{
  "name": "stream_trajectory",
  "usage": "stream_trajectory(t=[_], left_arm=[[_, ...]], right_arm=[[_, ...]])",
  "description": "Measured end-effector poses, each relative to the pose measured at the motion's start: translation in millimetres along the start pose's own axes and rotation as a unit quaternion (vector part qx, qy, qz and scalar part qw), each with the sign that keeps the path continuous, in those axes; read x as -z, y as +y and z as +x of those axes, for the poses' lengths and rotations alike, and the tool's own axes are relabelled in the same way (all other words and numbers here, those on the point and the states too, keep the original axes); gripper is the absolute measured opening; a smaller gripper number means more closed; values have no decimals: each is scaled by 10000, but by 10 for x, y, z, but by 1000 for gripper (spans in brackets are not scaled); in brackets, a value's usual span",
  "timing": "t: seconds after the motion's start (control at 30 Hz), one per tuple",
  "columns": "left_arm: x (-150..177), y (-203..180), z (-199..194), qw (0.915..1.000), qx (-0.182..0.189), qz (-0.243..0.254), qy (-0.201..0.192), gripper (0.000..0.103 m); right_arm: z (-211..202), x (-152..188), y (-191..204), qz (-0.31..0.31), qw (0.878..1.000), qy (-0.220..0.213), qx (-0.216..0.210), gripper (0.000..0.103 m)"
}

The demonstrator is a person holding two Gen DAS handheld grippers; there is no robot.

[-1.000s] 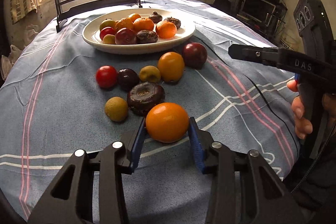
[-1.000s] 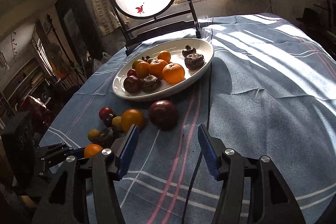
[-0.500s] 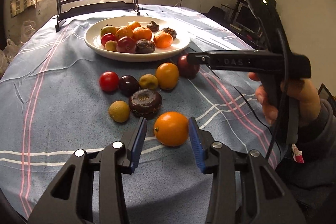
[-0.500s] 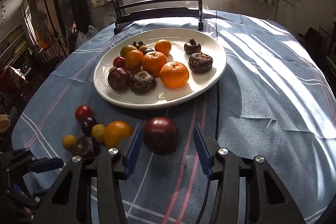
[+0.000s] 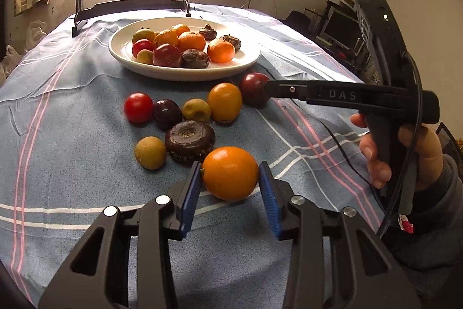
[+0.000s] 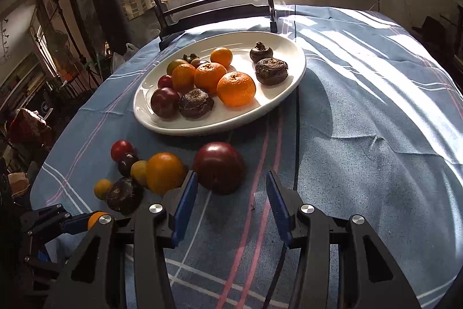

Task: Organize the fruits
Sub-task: 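Grasp an orange with the left tool while the right tool grasps a dark red plum, then lower the orange and plum onto the white plate and open both tools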

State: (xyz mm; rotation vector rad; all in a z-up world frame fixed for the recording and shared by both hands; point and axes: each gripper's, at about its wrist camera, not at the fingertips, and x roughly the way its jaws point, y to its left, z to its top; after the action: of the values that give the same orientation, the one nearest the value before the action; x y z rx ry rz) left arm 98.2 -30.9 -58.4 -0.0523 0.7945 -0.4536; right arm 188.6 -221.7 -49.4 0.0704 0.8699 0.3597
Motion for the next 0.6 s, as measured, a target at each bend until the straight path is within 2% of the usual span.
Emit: stream_trajectory(t=[0.2, 0.4, 0.6], left_arm=[[-2, -44, -208, 9998, 49, 136, -129, 39], [-23, 17, -392, 9994, -55, 45, -335, 39], [-29, 71, -448, 9991, -84, 6, -404, 39]], right_arm=[[12, -29, -6, -82, 9999, 44, 55, 43], [226, -195, 166, -300, 9993, 201, 32, 43], [302, -232, 193, -108, 9992, 368, -124, 40]])
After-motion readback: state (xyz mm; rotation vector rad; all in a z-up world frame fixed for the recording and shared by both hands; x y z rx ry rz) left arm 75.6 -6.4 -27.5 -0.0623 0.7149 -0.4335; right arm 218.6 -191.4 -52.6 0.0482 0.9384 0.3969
